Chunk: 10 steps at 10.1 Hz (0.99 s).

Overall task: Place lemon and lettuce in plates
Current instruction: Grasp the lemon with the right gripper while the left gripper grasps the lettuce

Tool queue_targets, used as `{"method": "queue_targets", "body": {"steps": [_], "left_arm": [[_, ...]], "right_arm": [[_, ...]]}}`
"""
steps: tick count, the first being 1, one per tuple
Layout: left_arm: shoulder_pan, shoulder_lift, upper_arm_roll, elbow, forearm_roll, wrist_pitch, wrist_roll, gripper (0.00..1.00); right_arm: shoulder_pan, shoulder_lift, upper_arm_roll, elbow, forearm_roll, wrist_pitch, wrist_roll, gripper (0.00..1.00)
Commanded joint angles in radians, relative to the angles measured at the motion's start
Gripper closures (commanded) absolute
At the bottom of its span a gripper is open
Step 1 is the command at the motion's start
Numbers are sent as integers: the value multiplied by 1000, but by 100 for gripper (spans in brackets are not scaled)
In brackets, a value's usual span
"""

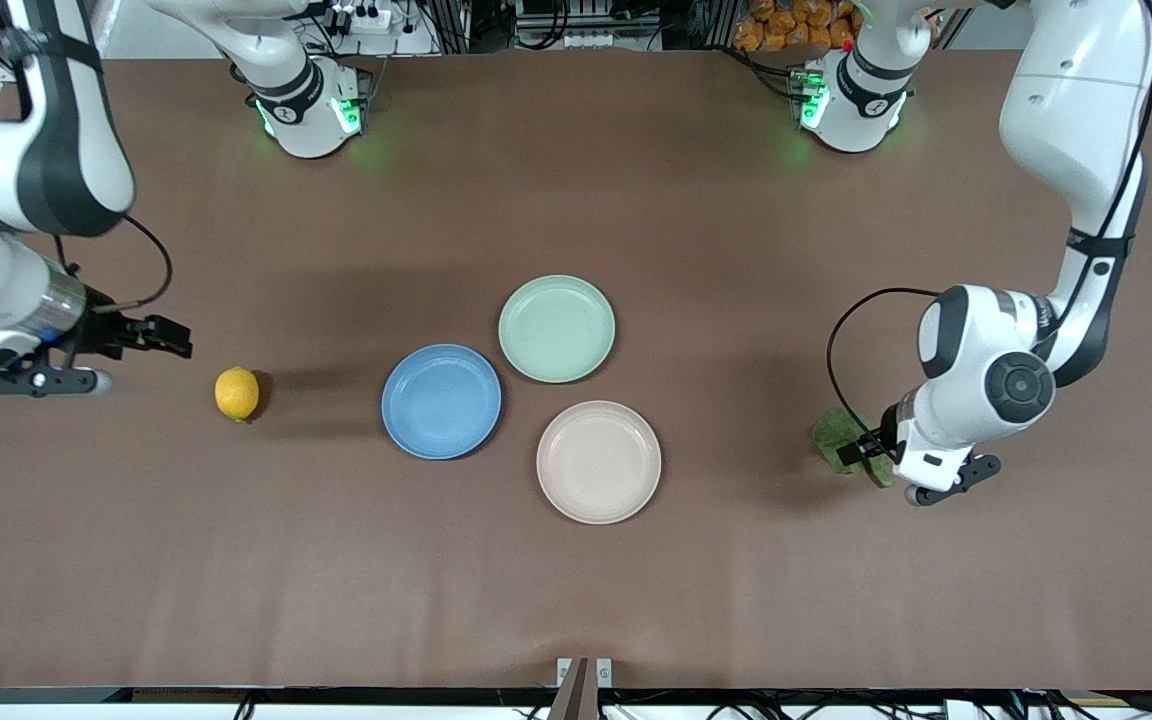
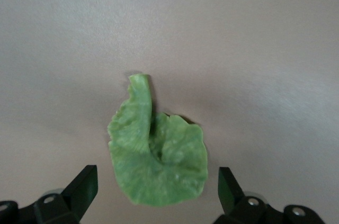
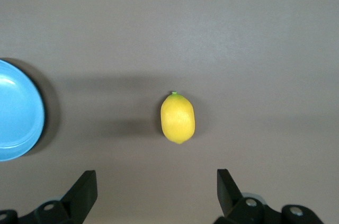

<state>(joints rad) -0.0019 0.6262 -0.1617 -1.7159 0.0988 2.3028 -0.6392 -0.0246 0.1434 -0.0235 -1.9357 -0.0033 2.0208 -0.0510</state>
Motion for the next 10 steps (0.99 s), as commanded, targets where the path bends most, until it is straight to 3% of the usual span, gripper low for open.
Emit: {"method": "queue_targets", "body": {"steps": [1,4,6,9,10], "left_arm": [[0,53,1,15,33,58,-69,0],[-15,76,19,15,41,66,-115,0],[-16,93,17,16,110,69,-175,0],[-17,108,17,18,111,93,-185,0],[-15,107,16,18,104,121,-192,22]], "right_arm": [[-6,45,5,-48,0,82,-4,0],[-3,110,5,-141,0,264,-6,0],[-2,136,5,-195,0,363,-6,0],[-2,204,-16,-201,-1,441,-33,0],[-2,229,-29,-201,-1,475,-58,0]]}}
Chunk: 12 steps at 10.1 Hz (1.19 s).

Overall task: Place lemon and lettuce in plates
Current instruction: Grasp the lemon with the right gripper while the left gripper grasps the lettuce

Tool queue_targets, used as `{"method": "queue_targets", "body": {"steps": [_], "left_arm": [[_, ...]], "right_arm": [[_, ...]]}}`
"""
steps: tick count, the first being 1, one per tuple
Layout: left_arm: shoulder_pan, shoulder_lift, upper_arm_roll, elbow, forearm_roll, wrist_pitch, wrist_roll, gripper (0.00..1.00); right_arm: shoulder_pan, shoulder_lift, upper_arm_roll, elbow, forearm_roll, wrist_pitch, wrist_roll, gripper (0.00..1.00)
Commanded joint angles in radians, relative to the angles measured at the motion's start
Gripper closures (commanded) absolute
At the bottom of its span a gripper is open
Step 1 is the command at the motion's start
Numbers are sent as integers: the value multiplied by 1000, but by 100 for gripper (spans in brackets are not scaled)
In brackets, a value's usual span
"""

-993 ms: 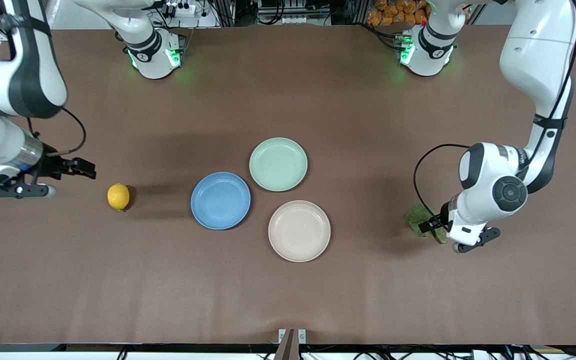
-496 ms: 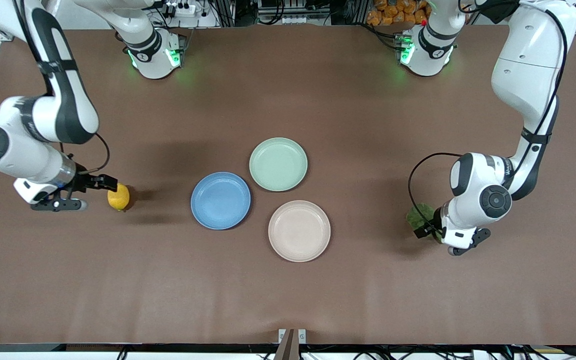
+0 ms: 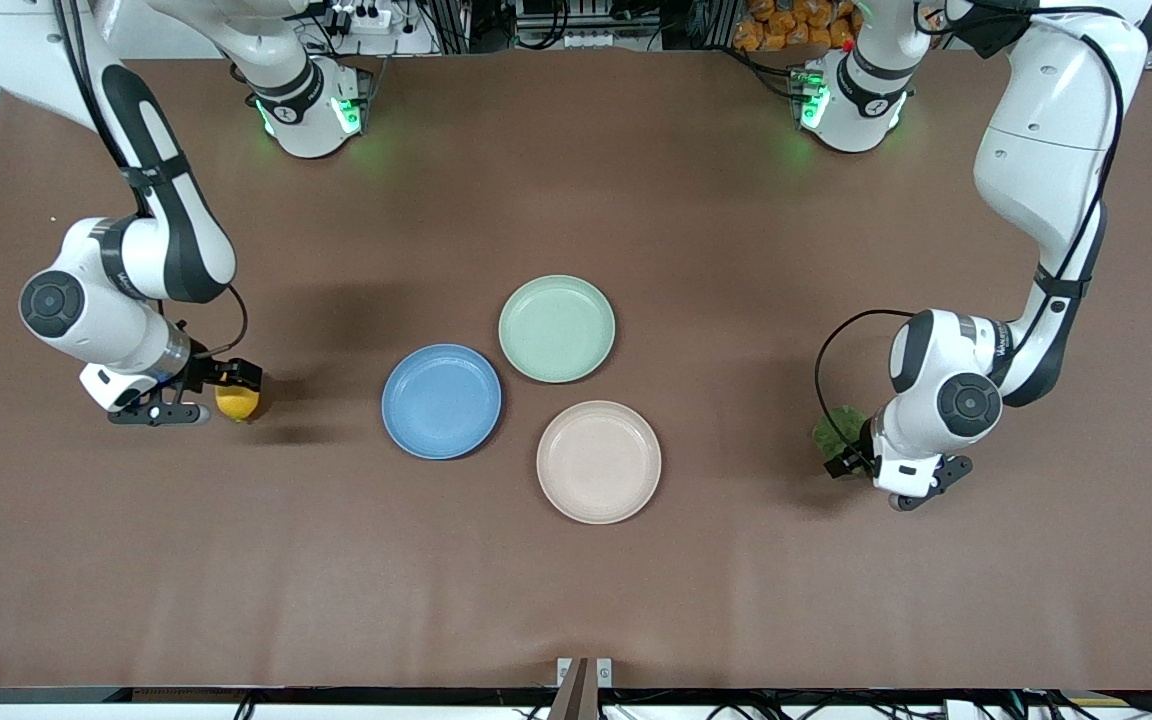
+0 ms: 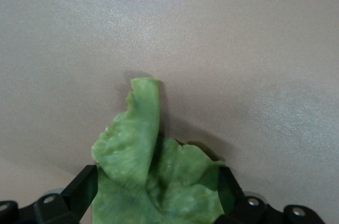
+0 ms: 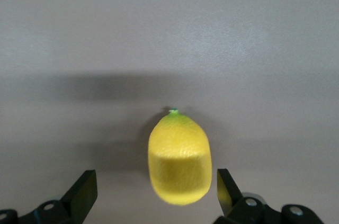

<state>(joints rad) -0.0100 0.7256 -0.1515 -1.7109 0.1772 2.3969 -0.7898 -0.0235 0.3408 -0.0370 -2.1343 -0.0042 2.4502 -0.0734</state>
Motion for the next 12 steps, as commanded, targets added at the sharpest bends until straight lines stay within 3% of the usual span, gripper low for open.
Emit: {"method": "queue_targets", "body": {"steps": [1,8,10,12], "left_arm": [[1,8,6,20,7,28,-84,99],[-7,-29,-3,53,2,30,-146,100],[-31,-34,-6,69,2,28,-164,100],[-59,-44,-6,91,4,27,-178,100]], "right_arm": [[-1,53,-35,-3,0,68,-64,0],[13,115,-49,-18,13,156,-63,0],[20,122,-49,-19,15,159,-57,12],[28,123,-50,-16,16,145,-45,35]]}}
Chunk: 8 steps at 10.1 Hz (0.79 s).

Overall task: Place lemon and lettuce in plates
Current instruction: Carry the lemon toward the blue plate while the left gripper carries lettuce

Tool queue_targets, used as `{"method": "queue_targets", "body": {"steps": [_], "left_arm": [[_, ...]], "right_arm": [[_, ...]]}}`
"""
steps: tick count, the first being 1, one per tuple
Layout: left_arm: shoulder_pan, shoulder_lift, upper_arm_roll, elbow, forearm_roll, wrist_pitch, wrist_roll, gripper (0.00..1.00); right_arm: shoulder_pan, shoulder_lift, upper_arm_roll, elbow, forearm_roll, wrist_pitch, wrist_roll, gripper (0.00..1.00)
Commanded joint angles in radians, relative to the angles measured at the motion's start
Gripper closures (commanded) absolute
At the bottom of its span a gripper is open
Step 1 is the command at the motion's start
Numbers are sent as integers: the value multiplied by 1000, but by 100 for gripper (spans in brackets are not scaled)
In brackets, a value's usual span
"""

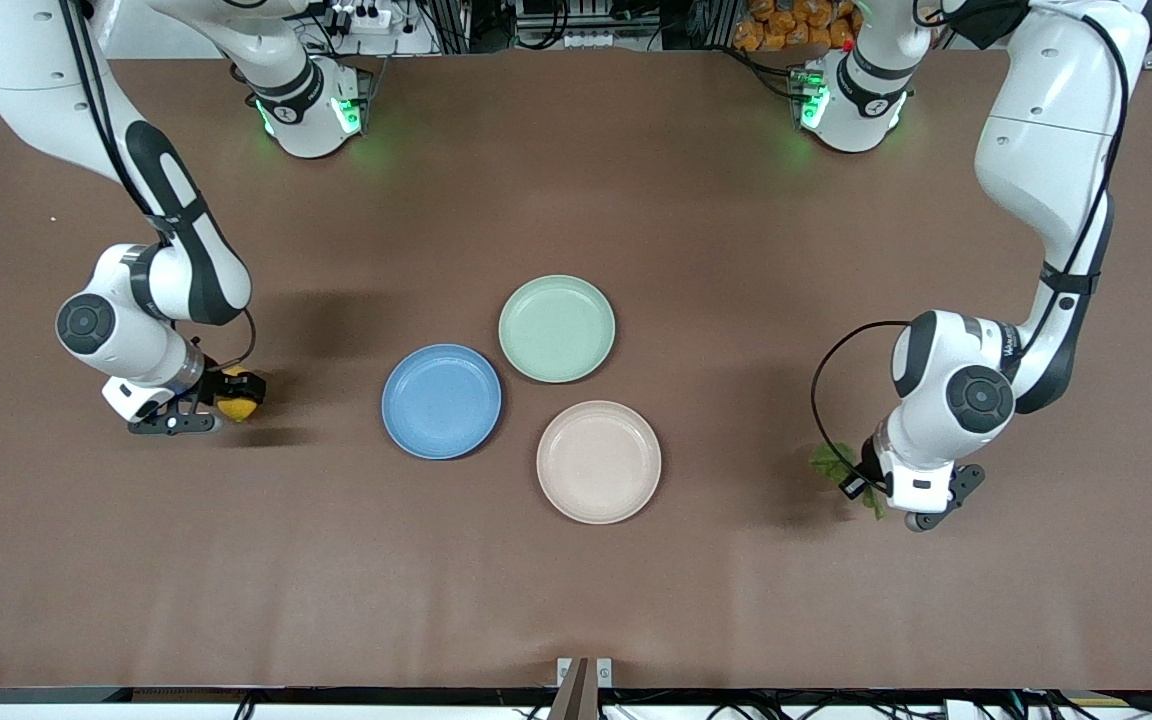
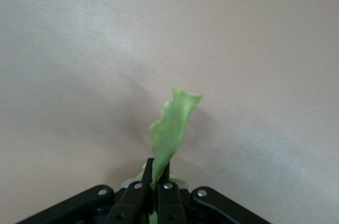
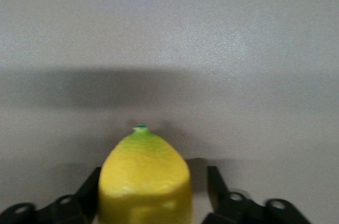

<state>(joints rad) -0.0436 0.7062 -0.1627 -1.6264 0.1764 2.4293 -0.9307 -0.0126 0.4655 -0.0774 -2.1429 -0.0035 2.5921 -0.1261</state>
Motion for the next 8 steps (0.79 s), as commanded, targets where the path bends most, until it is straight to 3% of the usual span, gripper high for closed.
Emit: {"method": "queue_targets", "body": {"steps": [1,4,8], "left_arm": [[-33,-37,3,14,3,-7,-48,100],[-68,-66,-17,42,3,-10,-115,100],[-131,-79,-52,63,1,-12,-186,100]], "right_arm": [[22,-2,-10,-6,14,2,28,48],[39,-20,-8,3,14,-7,74,68],[69,-68,-7,156,17,-309,92,69]]}}
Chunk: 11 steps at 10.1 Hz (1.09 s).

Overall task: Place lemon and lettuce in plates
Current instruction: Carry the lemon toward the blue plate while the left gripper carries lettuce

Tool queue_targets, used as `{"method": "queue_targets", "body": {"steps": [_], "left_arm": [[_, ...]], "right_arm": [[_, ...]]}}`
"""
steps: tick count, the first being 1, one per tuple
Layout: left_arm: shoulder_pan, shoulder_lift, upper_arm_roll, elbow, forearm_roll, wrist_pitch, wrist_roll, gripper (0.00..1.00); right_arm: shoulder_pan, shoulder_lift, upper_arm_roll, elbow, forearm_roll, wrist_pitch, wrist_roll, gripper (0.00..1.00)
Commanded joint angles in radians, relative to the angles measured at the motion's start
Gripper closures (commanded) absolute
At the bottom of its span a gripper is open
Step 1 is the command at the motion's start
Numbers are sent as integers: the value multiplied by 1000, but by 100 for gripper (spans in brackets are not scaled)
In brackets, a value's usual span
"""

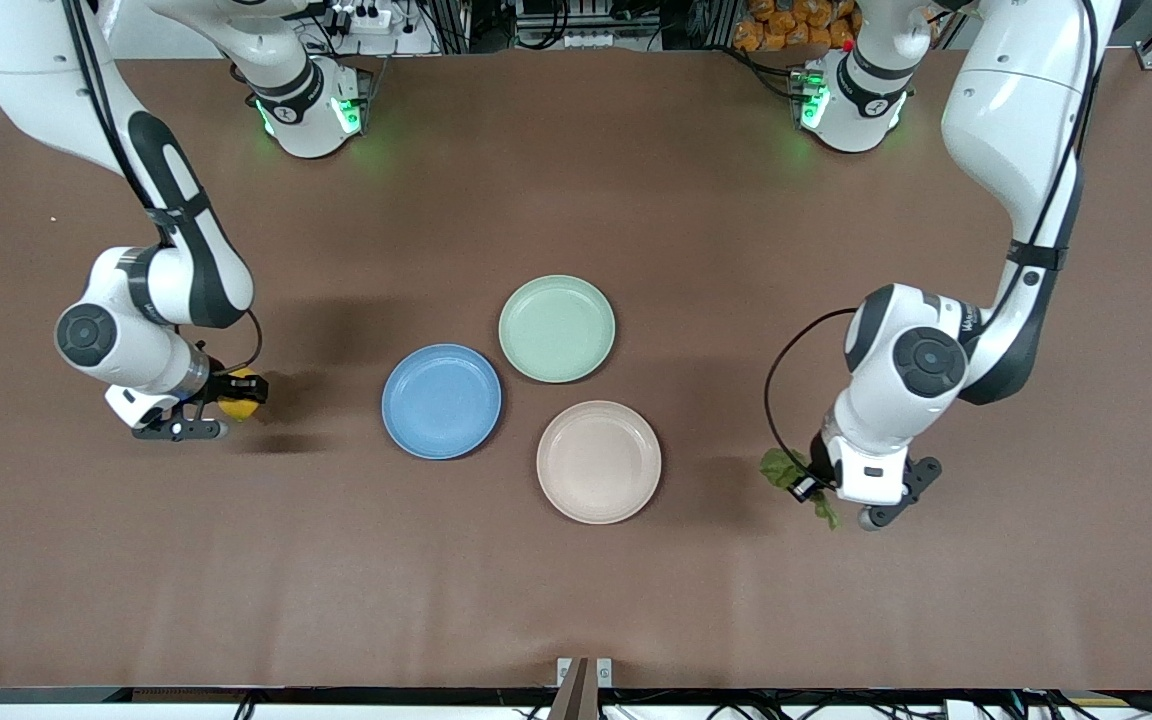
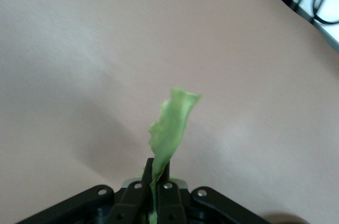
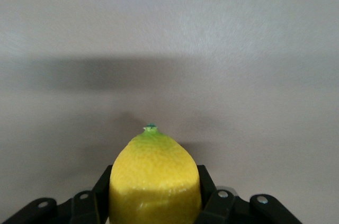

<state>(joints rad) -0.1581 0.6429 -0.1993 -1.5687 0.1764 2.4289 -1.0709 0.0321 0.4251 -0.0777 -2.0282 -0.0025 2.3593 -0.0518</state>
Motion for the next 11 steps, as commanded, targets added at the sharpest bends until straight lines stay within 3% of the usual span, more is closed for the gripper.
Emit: {"method": "queue_targets", "body": {"steps": [1,5,8,11], "left_arm": [[-20,-23,-37,7,2,-11,-53,100],[-86,-6,-69,24,3,1,-69,100],[-147,29,-66,48,3,81,-95,100],[-188,62,-66,49,6,171,-93,100]], "right_arm": [[47,-26,-7,64,15,-93,62,68],[147,-8,-7,123,31,-94,210,68],[236,36,-13,167,139,-94,245,68],[317,93,-13,229,151,-84,339,67]]}}
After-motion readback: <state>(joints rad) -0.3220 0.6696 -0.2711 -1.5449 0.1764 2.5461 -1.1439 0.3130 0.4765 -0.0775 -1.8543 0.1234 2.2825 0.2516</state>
